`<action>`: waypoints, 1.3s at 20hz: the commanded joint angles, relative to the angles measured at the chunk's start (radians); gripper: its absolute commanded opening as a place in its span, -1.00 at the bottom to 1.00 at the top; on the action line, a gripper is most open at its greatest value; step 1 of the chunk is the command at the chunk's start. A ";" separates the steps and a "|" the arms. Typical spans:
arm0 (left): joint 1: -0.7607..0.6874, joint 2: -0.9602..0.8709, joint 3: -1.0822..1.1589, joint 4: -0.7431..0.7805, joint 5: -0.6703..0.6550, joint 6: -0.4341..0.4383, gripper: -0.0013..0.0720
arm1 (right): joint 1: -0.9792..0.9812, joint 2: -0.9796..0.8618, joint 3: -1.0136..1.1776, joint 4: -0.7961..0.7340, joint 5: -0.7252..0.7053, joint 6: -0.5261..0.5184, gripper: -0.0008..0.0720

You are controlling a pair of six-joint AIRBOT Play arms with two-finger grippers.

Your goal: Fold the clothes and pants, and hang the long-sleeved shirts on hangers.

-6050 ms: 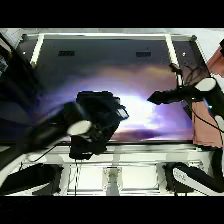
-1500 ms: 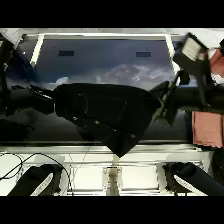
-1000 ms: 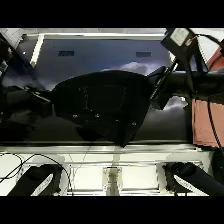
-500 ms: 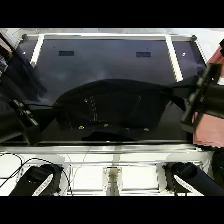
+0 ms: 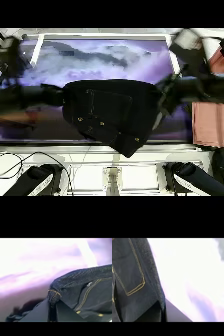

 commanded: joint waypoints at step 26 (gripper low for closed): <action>-0.053 -0.470 -0.002 0.224 0.015 0.718 -0.83 | -0.192 -0.464 -0.063 0.320 0.243 -0.105 -0.96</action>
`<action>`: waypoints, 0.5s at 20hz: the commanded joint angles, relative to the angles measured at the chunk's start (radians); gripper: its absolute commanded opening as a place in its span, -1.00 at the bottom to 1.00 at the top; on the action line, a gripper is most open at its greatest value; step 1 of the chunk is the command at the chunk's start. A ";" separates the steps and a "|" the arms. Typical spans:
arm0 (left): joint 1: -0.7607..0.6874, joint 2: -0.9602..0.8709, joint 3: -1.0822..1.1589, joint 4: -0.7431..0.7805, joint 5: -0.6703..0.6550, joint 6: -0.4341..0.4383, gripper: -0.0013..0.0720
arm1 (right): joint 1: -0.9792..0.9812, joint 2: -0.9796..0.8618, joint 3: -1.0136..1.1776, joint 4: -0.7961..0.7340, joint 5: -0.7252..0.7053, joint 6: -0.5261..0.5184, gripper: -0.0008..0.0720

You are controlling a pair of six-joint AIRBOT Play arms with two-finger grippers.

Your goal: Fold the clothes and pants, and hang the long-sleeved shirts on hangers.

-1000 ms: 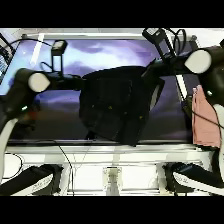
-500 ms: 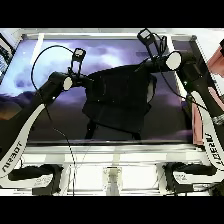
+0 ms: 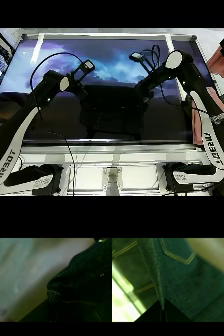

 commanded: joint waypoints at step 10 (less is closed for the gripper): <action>-0.154 0.167 -0.251 -0.088 -0.291 0.045 -0.83 | 0.046 0.152 -0.518 0.021 -0.053 -0.008 -0.96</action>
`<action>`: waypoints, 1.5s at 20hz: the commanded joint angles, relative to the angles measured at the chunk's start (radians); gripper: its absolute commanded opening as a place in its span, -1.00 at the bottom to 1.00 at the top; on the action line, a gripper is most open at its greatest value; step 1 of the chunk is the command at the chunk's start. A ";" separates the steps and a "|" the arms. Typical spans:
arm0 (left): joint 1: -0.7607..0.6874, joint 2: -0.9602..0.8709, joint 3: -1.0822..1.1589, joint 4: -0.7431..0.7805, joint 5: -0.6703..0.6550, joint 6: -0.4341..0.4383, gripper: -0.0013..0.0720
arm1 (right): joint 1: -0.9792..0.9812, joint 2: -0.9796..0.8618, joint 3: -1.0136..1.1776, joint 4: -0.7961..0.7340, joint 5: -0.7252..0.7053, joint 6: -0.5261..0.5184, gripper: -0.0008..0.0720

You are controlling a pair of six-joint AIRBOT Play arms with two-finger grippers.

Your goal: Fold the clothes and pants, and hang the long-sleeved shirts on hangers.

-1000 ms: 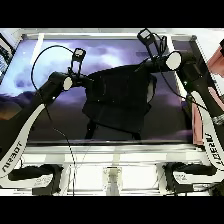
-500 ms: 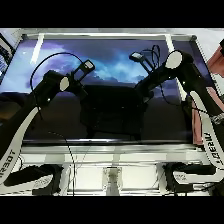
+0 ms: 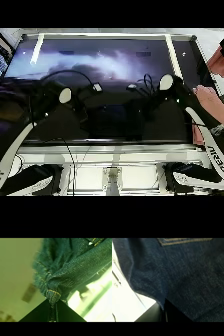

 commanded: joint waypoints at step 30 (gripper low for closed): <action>0.341 0.645 -0.205 -0.060 -0.035 -0.308 0.62 | -0.521 0.391 -0.032 0.121 -0.125 -0.005 0.77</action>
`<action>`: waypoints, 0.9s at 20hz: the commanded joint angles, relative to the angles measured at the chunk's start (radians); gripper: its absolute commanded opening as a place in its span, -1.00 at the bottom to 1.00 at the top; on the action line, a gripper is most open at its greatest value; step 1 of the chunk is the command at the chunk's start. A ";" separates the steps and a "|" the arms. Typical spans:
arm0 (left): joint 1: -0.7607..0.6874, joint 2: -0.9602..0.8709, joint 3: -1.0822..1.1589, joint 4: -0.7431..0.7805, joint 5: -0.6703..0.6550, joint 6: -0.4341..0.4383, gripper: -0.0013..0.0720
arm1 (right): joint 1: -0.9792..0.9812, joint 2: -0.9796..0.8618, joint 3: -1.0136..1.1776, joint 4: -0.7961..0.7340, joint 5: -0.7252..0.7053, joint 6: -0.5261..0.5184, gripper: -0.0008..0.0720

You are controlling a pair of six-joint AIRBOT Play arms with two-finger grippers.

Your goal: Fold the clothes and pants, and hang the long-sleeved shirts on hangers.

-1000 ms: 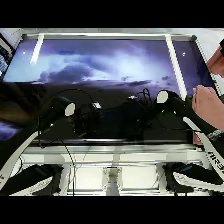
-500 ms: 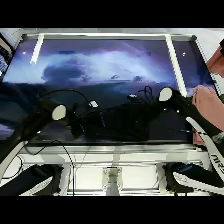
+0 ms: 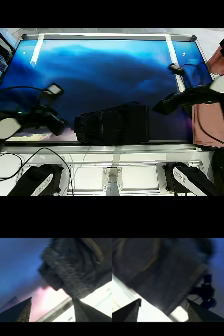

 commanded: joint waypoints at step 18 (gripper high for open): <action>0.277 0.071 -0.193 0.009 0.004 -0.242 0.62 | 0.147 -0.533 -0.148 0.094 -0.461 -0.051 0.92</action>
